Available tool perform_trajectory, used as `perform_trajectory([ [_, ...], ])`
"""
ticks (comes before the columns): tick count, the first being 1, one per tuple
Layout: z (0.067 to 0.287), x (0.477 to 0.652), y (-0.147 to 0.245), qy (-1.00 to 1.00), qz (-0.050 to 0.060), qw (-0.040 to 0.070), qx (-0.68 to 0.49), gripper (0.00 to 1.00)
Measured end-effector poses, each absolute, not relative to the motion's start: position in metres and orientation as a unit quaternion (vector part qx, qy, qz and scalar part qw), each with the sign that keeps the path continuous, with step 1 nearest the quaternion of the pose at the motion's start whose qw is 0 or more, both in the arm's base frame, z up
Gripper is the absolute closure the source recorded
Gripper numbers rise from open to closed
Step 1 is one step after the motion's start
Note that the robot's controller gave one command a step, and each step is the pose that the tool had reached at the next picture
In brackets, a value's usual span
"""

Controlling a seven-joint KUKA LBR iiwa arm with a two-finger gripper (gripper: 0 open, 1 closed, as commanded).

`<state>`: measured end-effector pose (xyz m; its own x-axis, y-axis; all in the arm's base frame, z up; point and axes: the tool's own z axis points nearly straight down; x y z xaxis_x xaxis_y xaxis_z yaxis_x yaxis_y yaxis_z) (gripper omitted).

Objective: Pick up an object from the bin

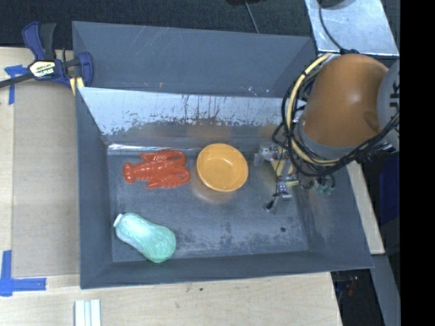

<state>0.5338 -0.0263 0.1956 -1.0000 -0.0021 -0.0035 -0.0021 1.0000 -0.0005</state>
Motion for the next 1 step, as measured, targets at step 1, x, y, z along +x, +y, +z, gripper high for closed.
perform_trajectory([
  [1, 0.1956, 0.5338, -0.0262, 1.0, 0.0, 0.002, -0.001, 0.0],
])
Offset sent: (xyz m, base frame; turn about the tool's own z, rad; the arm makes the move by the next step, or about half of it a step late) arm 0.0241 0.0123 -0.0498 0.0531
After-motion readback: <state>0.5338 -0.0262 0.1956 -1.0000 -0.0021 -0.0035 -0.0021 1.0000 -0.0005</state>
